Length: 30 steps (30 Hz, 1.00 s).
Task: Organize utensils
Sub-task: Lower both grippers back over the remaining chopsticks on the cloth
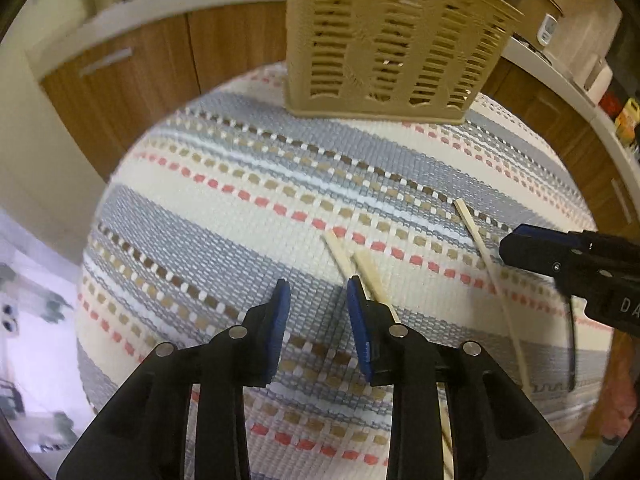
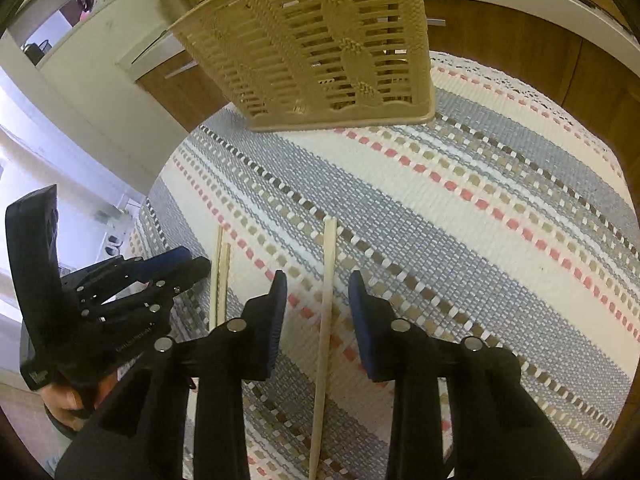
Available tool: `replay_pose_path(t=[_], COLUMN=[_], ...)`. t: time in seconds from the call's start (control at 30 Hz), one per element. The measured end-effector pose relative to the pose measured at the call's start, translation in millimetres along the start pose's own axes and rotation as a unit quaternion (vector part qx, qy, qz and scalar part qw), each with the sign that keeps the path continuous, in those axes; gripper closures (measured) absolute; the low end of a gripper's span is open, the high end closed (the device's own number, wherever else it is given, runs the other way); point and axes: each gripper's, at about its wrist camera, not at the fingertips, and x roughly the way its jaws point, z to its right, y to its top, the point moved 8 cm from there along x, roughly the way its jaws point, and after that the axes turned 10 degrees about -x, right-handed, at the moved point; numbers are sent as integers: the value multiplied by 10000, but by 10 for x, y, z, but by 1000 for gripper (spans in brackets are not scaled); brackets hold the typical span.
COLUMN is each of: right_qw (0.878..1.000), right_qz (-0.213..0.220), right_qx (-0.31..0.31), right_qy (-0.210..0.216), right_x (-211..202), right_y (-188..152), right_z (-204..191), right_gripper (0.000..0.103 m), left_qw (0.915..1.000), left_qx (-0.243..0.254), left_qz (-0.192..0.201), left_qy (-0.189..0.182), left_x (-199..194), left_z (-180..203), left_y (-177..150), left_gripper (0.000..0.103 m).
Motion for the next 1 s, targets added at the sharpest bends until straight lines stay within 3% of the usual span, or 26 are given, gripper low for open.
replay_pose_path(t=[0.2, 0.37, 0.5, 0.6, 0.83, 1.0], right_qw=[9999, 9998, 9997, 9997, 9998, 9992], right_qz=[145, 200, 236, 222, 195, 62], right_qx=[-35, -66, -74, -39, 14, -160], right_qy=[-66, -5, 13, 53, -5, -348], right_x=[-10, -13, -86, -76, -52, 15], right_y=[-50, -39, -46, -41, -50, -49], right_z=[55, 47, 79, 75, 116, 101], right_gripper=[76, 76, 76, 76, 76, 76], left_qw=[9989, 9990, 9987, 9997, 9997, 9988], left_qx=[210, -157, -96, 57, 74, 374], left_qz=[278, 205, 252, 208, 210, 230], left_qy=[321, -370, -437, -104, -69, 199], left_x=[-27, -111, -132, -72, -80, -71], left_z=[117, 160, 247, 270, 301, 369], left_y=[-14, -12, -12, -52, -62, -55], left_gripper=[77, 77, 77, 76, 76, 77])
